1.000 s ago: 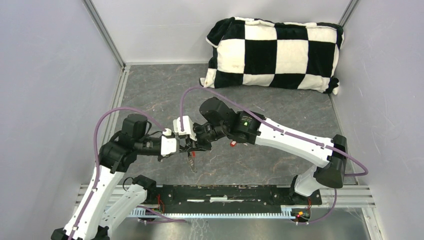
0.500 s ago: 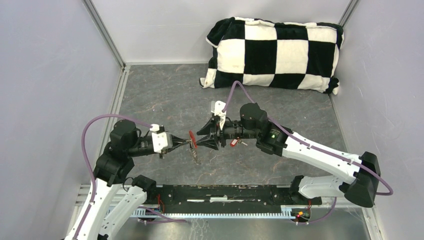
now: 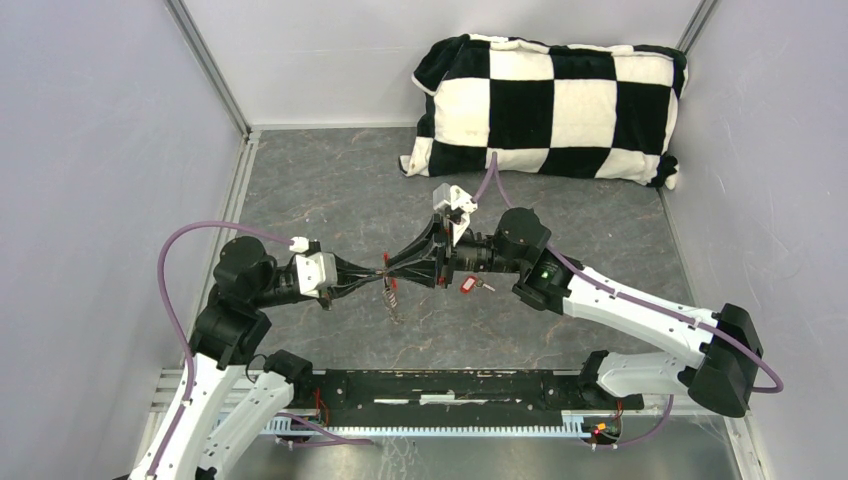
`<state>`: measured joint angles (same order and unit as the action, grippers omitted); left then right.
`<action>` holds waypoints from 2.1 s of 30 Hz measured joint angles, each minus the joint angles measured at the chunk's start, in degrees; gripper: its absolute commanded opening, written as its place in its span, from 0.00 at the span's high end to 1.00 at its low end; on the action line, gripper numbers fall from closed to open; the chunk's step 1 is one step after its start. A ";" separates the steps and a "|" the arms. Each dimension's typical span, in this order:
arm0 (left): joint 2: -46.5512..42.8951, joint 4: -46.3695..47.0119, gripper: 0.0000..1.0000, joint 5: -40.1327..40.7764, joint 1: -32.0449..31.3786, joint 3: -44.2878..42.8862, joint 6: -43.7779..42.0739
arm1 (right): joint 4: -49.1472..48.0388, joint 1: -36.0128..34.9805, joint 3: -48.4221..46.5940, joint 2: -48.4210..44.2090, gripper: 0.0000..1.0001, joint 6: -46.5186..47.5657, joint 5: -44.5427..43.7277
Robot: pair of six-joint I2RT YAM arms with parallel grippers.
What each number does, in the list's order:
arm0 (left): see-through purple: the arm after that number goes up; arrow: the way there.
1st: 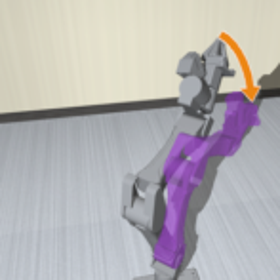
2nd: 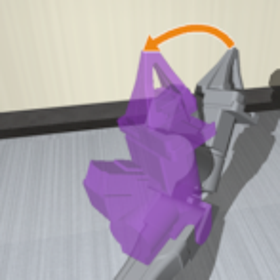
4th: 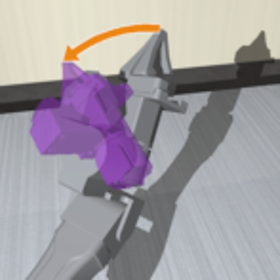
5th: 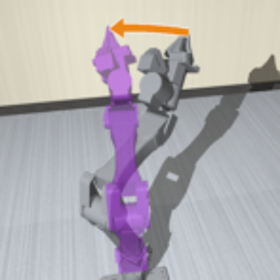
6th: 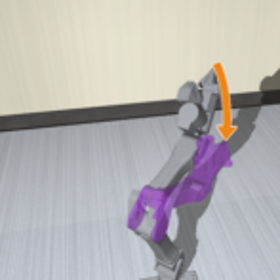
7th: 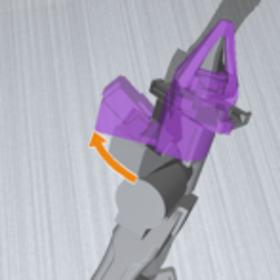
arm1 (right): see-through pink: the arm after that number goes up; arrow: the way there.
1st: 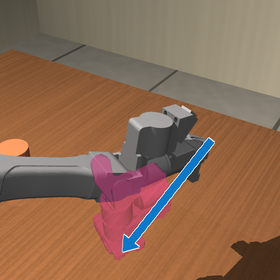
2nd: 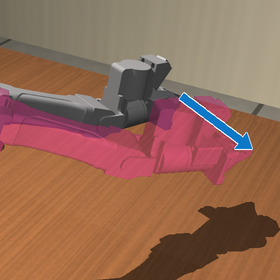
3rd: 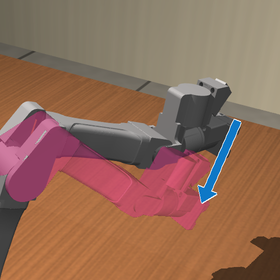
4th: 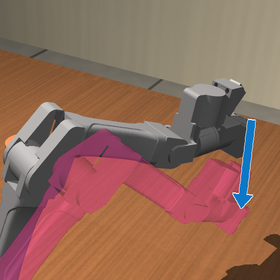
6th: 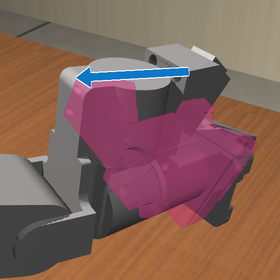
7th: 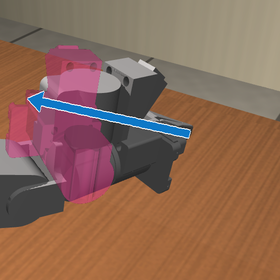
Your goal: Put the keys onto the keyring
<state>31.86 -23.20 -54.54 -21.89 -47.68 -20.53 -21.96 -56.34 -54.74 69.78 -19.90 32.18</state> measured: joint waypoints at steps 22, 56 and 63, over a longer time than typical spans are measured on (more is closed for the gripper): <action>-0.02 -0.04 0.98 0.02 0.00 -0.04 0.09 | 0.76 1.27 1.77 -1.27 1.00 -1.03 1.44; 0.13 -0.61 0.98 -1.62 0.00 -1.25 0.02 | 17.55 2.47 -12.90 3.72 0.54 14.32 10.60; 0.13 -0.70 0.98 -1.73 0.00 -1.29 0.02 | 17.77 2.47 -12.90 5.90 0.70 14.23 13.38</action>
<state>31.99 -23.90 -56.27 -21.89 -48.97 -20.51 -4.19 -53.87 -67.64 75.68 -5.67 45.56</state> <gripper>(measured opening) 0.034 0.376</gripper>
